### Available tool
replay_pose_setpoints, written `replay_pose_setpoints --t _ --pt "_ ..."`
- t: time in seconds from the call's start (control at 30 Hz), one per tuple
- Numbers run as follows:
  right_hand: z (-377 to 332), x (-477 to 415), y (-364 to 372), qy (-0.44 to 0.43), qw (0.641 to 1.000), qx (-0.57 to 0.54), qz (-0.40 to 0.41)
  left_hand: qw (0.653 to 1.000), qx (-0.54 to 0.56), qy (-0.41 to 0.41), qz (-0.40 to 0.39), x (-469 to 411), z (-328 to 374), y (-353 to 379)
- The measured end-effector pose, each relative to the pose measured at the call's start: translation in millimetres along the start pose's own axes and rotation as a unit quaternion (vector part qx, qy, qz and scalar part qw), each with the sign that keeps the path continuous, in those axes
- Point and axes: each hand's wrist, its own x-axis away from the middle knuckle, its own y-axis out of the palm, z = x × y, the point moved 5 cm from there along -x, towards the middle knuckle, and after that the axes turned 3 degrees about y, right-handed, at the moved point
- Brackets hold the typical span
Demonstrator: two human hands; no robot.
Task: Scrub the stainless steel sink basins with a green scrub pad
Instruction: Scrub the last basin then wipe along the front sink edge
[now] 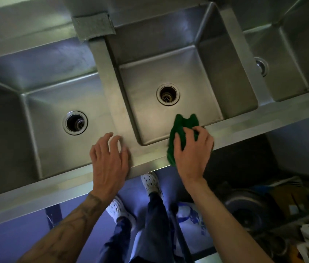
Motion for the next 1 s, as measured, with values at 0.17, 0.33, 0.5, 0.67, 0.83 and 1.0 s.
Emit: replay_pose_setpoints --t 0.17,0.33,0.5,0.67,0.83,1.0 --pt "-109.1 82.6 33.2 -0.088 0.995 -0.03 -0.041 0.999 -0.033 -0.016 -0.03 27.3 -50.6 -5.3" --pt "-110.9 83.7 33.3 -0.102 0.993 -0.022 -0.046 0.998 -0.041 -0.014 -0.055 27.8 -58.4 -6.1" --pt "-144.3 38.9 49.3 -0.078 0.995 -0.014 -0.062 0.997 -0.02 -0.033 -0.063 27.3 -63.8 -2.8" --pt "-153.3 18.5 55.8 -0.072 0.994 -0.039 -0.077 0.995 0.02 -0.094 -0.041 26.2 -71.6 0.7" --pt "-148.2 31.7 56.2 -0.087 0.993 -0.013 -0.073 0.994 -0.002 -0.101 -0.039 25.7 -72.0 3.0" --pt "-189.6 -22.8 79.9 -0.067 0.996 -0.035 -0.045 0.994 -0.049 -0.089 -0.044 24.6 -70.4 5.7"
